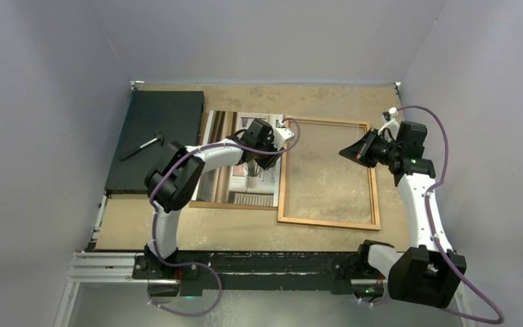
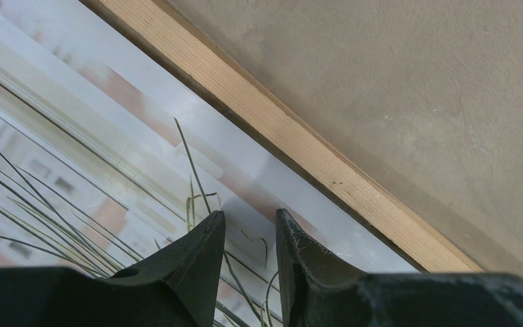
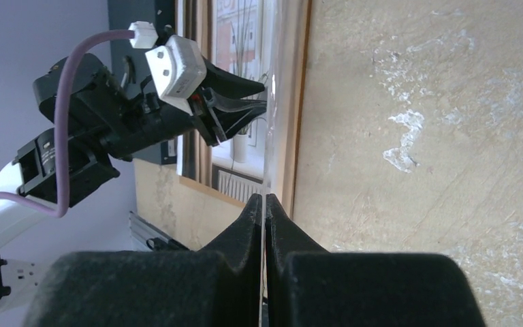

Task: Put the photo into the frame

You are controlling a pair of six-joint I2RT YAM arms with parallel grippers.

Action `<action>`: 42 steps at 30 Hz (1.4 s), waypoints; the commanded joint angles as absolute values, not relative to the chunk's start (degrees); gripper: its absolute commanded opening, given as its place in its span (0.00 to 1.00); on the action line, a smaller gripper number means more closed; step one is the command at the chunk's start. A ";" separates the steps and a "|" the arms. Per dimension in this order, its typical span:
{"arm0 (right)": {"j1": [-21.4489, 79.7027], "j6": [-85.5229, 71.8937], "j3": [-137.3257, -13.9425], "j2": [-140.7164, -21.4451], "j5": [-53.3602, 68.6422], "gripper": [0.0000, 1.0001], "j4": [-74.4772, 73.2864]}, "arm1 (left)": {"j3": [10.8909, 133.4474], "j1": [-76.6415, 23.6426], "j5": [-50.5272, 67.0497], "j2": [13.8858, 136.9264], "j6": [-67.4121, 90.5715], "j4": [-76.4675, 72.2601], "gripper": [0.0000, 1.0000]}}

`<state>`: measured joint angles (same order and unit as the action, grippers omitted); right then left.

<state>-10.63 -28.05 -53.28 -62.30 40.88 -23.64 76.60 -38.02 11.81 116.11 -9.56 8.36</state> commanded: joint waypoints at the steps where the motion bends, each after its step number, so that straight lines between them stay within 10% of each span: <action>1: -10.46 -25.62 -51.81 -63.84 40.98 0.00 -25.73 | 78.64 -38.20 12.61 114.53 -8.90 7.12 0.32; 42: -10.73 -41.45 -53.37 -60.29 38.27 0.00 -21.43 | 77.06 -38.17 13.18 114.35 -9.05 5.93 0.31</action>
